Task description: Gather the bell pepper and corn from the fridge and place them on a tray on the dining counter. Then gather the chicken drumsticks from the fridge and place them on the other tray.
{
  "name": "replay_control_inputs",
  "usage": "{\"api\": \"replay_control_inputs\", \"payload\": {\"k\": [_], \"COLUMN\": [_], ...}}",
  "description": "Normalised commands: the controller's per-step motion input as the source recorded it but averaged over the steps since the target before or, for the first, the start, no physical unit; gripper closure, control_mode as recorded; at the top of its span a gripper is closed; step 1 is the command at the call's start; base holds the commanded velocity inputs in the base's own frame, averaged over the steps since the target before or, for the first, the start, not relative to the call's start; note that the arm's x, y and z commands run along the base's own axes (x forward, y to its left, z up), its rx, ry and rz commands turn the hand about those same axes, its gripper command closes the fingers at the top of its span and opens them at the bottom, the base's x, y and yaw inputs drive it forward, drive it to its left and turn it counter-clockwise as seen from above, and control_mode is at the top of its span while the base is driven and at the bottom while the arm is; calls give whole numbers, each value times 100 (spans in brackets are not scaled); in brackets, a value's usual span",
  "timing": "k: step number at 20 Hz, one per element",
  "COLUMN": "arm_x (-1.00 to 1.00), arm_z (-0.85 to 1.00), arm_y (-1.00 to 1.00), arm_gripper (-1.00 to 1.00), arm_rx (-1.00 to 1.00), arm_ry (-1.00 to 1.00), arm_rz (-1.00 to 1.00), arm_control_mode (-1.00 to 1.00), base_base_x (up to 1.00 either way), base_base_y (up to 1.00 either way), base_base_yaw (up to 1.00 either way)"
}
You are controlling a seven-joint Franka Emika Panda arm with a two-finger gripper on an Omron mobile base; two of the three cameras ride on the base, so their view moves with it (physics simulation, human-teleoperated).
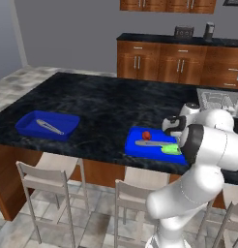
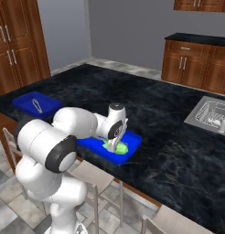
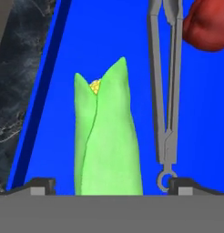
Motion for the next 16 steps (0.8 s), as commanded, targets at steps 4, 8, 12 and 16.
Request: {"api": "replay_control_inputs", "payload": {"k": [4,8,12,16], "arm_x": [-34,-43,-71,-93], "arm_z": [48,81,82,74], "arm_y": [0,0,0,0], "arm_gripper": [-100,-100,-100,-100], "arm_rx": [0,-5,-7,0], "arm_ry": [-1,-16,-32,-35], "arm_rz": [0,0,-1,-8], "arm_control_mode": [-100,-100,-100,-100], "base_base_x": [0,0,0,0], "base_base_y": [0,0,0,0], "base_base_yaw": [0,0,0,0]}}
